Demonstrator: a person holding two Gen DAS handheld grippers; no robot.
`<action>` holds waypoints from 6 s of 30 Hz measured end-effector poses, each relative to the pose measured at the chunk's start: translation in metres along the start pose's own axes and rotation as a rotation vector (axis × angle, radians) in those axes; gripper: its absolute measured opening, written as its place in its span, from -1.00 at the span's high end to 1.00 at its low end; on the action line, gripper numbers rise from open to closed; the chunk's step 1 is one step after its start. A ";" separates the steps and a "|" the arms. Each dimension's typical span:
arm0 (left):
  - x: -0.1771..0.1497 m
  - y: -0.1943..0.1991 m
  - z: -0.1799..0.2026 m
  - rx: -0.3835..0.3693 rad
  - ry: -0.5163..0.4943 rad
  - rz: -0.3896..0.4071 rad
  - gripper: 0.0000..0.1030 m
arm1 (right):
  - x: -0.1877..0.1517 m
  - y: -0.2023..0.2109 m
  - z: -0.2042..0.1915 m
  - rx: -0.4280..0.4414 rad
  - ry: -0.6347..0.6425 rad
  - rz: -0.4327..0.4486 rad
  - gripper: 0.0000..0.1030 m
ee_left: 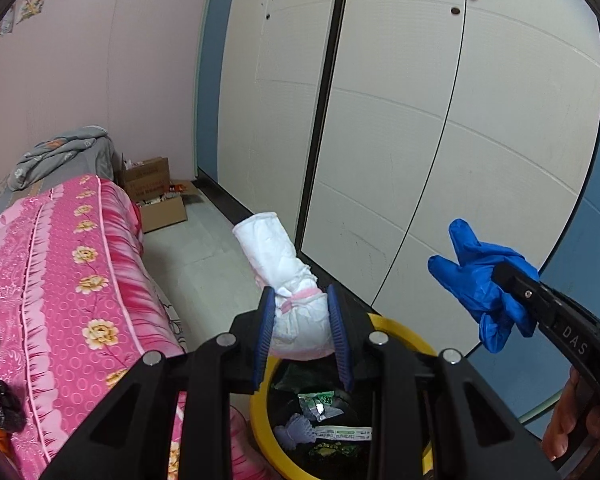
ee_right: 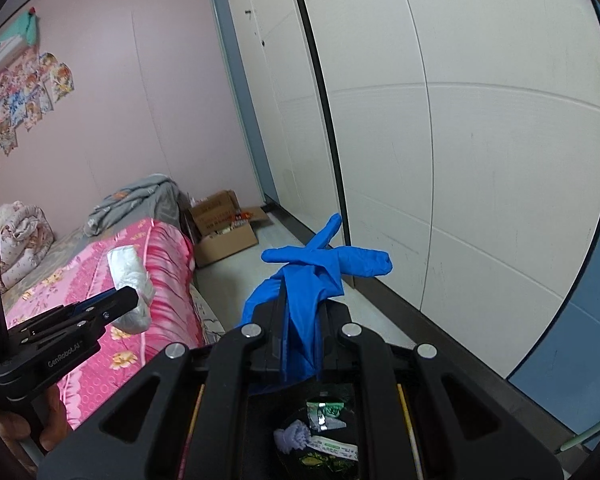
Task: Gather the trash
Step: 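Open both tools to drop the glove and tissue into the bin, then move both tools back over the bed toward the remaining trash, then grasp the white tissue roll with the right tool while the left tool grasps the purple scrubber, then carry the tissue roll and purple scrubber in both tools over the yellow bin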
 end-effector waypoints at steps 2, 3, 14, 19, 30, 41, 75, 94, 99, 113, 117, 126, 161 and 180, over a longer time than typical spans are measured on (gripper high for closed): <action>-0.001 -0.009 0.002 -0.011 -0.004 -0.017 0.50 | -0.003 -0.008 0.001 -0.007 -0.004 -0.011 0.84; -0.001 -0.014 0.003 -0.017 -0.005 -0.026 0.50 | -0.004 -0.011 0.002 -0.009 -0.006 -0.015 0.84; 0.000 -0.022 0.005 -0.043 0.000 -0.019 -0.02 | -0.015 -0.013 0.007 -0.050 -0.043 0.018 0.16; -0.001 -0.012 0.003 -0.032 0.009 0.002 -0.33 | -0.016 -0.001 0.008 -0.058 -0.063 0.054 0.13; 0.001 0.048 -0.030 0.048 0.061 0.093 -0.56 | -0.011 0.030 -0.014 -0.003 -0.043 0.089 0.12; -0.023 0.128 -0.113 0.224 0.182 0.178 -0.75 | -0.014 0.060 -0.099 0.184 0.098 0.064 -0.14; -0.206 0.176 -0.422 0.539 0.698 -0.021 -0.78 | -0.178 -0.013 -0.417 0.622 0.626 -0.454 -0.31; -0.208 0.125 -0.458 0.447 0.743 -0.087 -0.74 | -0.226 -0.068 -0.466 0.573 0.695 -0.592 -0.30; -0.205 0.111 -0.460 0.429 0.734 -0.113 -0.33 | -0.232 -0.081 -0.474 0.550 0.705 -0.605 -0.02; -0.206 0.111 -0.460 0.404 0.736 -0.098 0.11 | -0.234 -0.081 -0.476 0.580 0.720 -0.605 0.45; -0.202 0.122 -0.456 0.419 0.729 -0.077 0.12 | -0.228 -0.070 -0.472 0.590 0.716 -0.591 0.46; -0.192 0.165 -0.426 0.422 0.698 -0.003 0.12 | -0.204 -0.032 -0.450 0.603 0.693 -0.518 0.46; -0.087 0.270 -0.186 0.329 0.311 0.300 0.11 | -0.065 0.120 -0.288 0.554 0.435 -0.053 0.46; -0.036 0.250 -0.113 0.270 0.150 0.337 0.11 | -0.002 0.139 -0.194 0.416 0.221 0.104 0.46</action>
Point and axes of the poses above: each gripper's, at about its wrist camera, not at the fingertips, and y roughly against the way its jaws point, z to its right, x to its top, the point moved 4 cm from there along -y, roughly the way its jaws point, and after that the axes turned 14 degrees about -z, right-handed, at the moved point
